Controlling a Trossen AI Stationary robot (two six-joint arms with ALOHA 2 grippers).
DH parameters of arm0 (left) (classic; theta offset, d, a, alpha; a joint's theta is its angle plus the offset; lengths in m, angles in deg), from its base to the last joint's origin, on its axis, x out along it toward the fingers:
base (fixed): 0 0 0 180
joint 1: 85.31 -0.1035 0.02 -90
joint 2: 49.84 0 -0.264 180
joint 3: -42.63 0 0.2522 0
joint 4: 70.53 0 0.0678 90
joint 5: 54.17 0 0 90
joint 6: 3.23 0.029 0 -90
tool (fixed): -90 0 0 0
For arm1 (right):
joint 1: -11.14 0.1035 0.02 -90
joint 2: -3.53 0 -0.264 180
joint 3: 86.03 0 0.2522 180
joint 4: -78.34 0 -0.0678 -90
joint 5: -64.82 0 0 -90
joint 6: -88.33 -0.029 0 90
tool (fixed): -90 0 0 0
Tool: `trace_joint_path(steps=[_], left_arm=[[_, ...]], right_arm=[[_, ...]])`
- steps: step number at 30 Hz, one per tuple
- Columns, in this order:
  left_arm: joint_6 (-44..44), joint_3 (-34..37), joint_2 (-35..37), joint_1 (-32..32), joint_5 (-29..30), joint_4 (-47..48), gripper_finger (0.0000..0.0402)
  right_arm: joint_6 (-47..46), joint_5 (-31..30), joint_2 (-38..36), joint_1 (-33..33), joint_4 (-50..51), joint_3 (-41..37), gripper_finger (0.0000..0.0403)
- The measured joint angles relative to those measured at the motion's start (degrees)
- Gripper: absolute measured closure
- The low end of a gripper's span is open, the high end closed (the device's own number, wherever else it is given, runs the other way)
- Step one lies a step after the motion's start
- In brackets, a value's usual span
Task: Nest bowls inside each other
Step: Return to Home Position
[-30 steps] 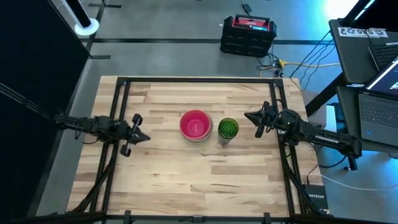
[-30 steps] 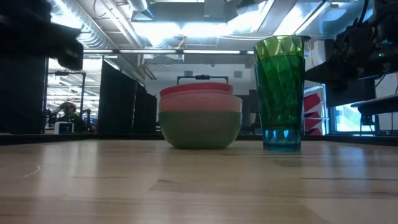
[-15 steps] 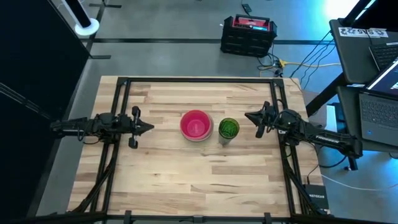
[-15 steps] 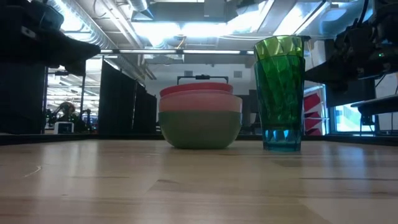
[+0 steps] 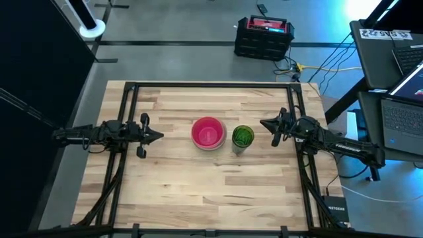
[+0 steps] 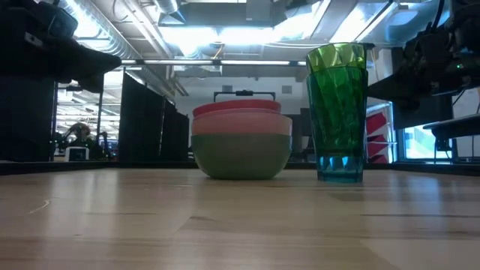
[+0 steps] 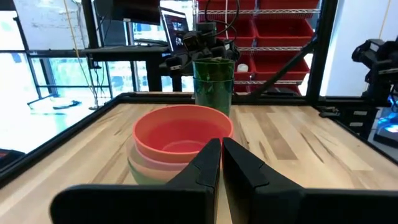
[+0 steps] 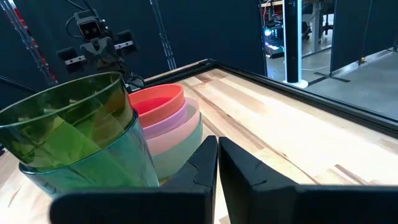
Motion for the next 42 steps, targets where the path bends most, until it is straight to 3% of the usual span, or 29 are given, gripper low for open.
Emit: trace_joint_path(steps=[21, 26, 32, 42], left_arm=[[-0.21, 0.0, 0.0, 0.0, 0.0, 0.02, 0.0402], [-0.21, 0.0, 0.0, 0.0, 0.0, 0.03, 0.0402], [-0.21, 0.0, 0.0, 0.0, 0.0, 0.04, 0.0402], [-0.23, 0.01, 0.02, 0.0, 0.0, 0.04, 0.0402]], right_arm=[[11.45, 0.46, 0.01, 0.0, -0.04, 0.0, 0.0403], [18.13, 10.04, -0.05, 0.04, -3.36, 0.0, 0.0403], [17.1, 14.9, -0.02, 0.02, -5.87, 0.0, 0.0403], [14.63, 10.63, -4.01, 6.19, -6.1, -0.01, 0.0403]])
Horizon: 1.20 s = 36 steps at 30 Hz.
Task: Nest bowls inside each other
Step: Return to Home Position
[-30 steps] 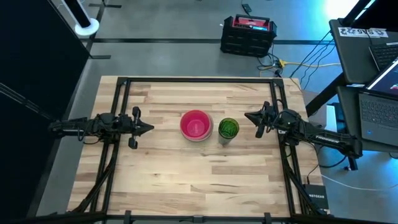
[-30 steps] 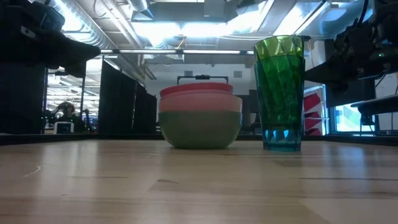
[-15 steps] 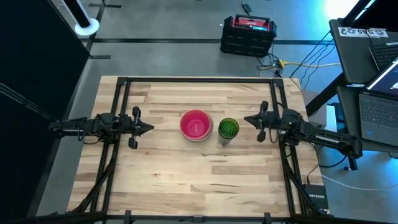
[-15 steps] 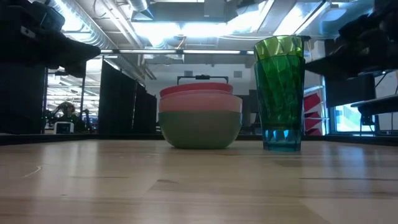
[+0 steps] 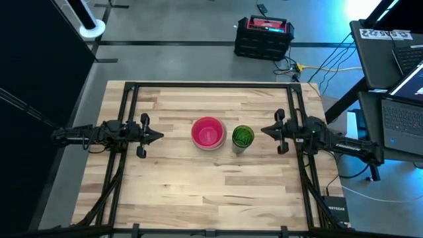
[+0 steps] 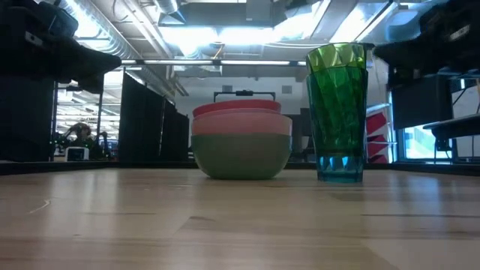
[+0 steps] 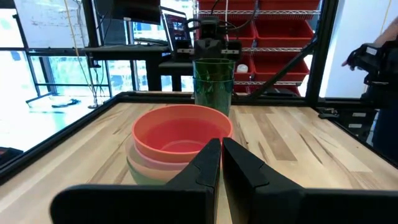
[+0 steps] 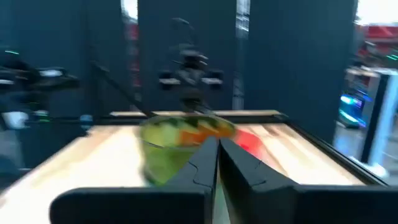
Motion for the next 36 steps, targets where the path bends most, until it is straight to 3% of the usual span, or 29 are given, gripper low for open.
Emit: trace_joint_path(steps=[12, 36], left_arm=[[-0.01, 0.01, -0.02, 0.0, 0.0, 0.0, 0.0402], [-0.01, 0.01, -0.02, 0.0, 0.0, 0.0, 0.0402]], right_arm=[[-2.06, -8.05, -3.24, 8.24, 3.18, -0.01, 0.0403], [-1.64, -7.0, -3.0, 8.85, 5.43, -0.01, 0.0403]])
